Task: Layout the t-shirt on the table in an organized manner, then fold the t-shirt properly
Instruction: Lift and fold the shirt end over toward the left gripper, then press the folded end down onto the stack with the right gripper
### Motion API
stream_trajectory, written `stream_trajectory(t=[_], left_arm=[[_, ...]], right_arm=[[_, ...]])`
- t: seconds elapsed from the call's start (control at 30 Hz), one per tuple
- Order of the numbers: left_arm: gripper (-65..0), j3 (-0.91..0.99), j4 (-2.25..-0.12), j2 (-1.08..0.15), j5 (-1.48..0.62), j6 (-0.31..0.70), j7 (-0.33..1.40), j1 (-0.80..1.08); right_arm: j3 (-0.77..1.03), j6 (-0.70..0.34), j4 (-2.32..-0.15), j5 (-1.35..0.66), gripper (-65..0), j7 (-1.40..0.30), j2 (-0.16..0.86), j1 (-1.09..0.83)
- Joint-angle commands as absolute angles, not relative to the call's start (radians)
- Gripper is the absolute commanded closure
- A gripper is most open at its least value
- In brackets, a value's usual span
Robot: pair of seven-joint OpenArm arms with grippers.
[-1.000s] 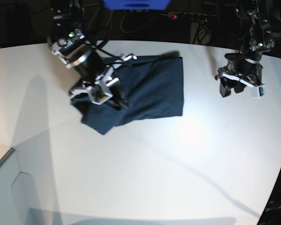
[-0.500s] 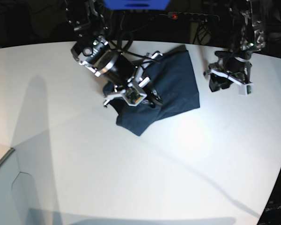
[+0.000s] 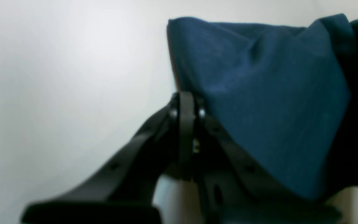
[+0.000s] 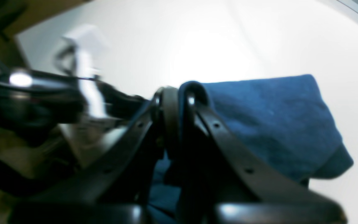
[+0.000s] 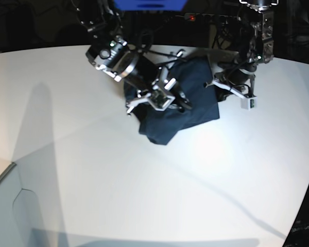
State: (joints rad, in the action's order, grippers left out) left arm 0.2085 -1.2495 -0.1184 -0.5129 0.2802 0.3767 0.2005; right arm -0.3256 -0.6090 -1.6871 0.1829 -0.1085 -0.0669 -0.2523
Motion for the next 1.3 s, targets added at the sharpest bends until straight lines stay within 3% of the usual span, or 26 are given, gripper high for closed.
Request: stream_trajectory(t=[0.0, 0.3, 0.8, 1.07, 1.27], left_arm=[[0.0, 0.209, -1.256, -0.122, -0.503, 0.271, 0.389, 0.196], [0.0, 0.209, -1.256, -0.127, -0.503, 0.271, 0.389, 0.177], [0.0, 0.209, -1.256, -0.154, -0.501, 0.274, 0.389, 0.168], [0.0, 0.216, -1.262, -0.157, -0.501, 0.275, 0.389, 0.176], [0.0, 0.217, -1.267, -0.185, -0.503, 0.278, 0.389, 0.179]], right_arm=[[-0.337, -0.61, -1.698, 0.176, 0.0, -0.076, -0.077, -0.231], [-0.429, -0.61, -1.509, 0.252, 0.0, -0.076, -0.099, -0.104], [-0.433, -0.61, -1.307, 0.252, 0.0, -0.076, -0.133, 0.015], [-0.432, -0.61, -1.354, 0.251, -26.7, -0.076, -0.131, -0.004], [-0.378, -0.61, -1.543, 0.249, -32.9, -0.074, -0.127, -0.067]])
